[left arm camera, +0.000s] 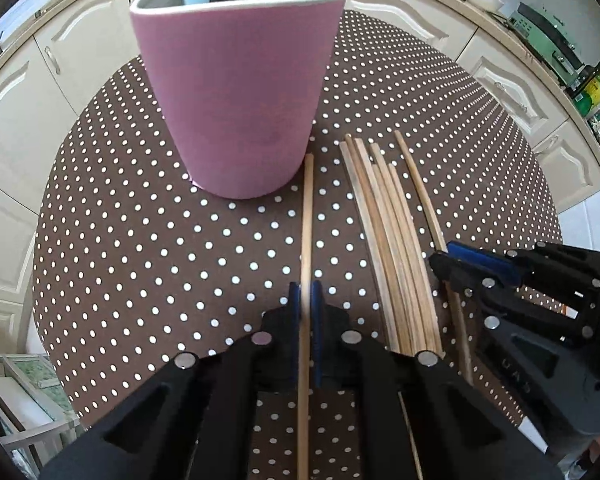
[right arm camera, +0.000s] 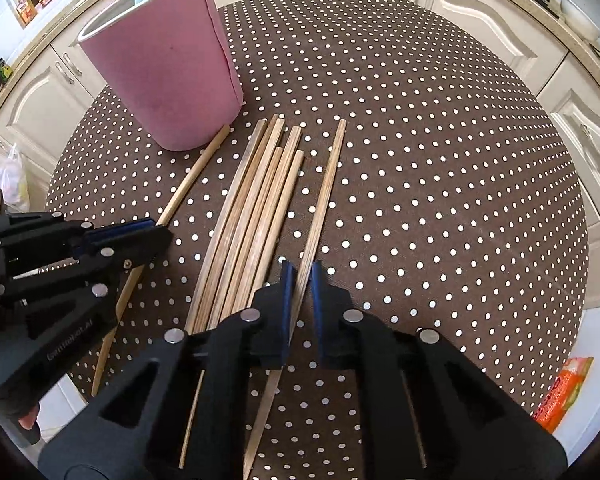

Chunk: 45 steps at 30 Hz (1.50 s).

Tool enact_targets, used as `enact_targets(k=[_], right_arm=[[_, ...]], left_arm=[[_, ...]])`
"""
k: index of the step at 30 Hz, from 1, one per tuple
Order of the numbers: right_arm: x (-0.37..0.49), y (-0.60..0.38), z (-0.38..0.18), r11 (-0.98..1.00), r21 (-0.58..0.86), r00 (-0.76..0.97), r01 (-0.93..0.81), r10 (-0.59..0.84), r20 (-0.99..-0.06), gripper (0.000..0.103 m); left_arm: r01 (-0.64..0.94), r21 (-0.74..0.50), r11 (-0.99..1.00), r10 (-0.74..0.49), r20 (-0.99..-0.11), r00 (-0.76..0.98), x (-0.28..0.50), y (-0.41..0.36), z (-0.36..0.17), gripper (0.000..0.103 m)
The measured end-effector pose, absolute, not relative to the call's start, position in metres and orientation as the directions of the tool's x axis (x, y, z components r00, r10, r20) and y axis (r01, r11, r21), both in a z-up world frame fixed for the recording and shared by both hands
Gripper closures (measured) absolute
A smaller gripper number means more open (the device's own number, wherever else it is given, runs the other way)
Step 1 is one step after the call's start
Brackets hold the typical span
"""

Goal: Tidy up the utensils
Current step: 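Lift the chopsticks and carry both toward the pink holder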

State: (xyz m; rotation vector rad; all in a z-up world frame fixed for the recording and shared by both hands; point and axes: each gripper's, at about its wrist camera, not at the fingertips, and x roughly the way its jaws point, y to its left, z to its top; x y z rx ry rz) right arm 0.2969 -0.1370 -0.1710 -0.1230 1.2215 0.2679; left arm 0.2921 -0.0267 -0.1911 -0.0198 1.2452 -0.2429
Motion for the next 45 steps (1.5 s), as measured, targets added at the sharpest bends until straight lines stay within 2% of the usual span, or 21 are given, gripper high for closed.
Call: enact_targets(k=[9, 17, 21, 27, 37, 45], right_arm=[[0.278, -0.156, -0.152, 0.969, 0.080, 0.399, -0.235, 0.172, -0.901, 0.097], [0.257, -0.185, -0.110, 0.947, 0.217, 0.529, -0.237, 0.313, -0.789, 0.097], [0.247, -0.201, -0.090, 0.930, 0.252, 0.583, -0.266, 0.364, -0.727, 0.097], [0.232, -0.198, -0.055, 0.909, 0.264, 0.655, -0.323, 0.416, -0.631, 0.097], [0.233, -0.183, -0.013, 0.892, 0.263, 0.768, -0.366, 0.450, -0.455, 0.097], [0.253, -0.167, 0.004, 0.885, 0.260, 0.819, -0.386, 0.459, -0.345, 0.097]], left_arm=[[0.192, -0.215, 0.958, -0.273, -0.890, 0.364, 0.269, -0.020, -0.175, 0.098], [0.263, -0.264, 0.928, -0.366, -0.782, 0.505, 0.241, -0.019, -0.131, 0.098], [0.292, -0.291, 0.911, -0.411, -0.705, 0.578, 0.228, -0.016, -0.109, 0.098], [0.327, -0.308, 0.893, -0.447, -0.538, 0.715, 0.213, 0.002, -0.074, 0.098], [0.317, -0.282, 0.906, -0.395, -0.290, 0.872, 0.207, 0.024, -0.042, 0.098], [0.285, -0.309, 0.907, -0.349, -0.175, 0.921, 0.234, 0.045, -0.027, 0.098]])
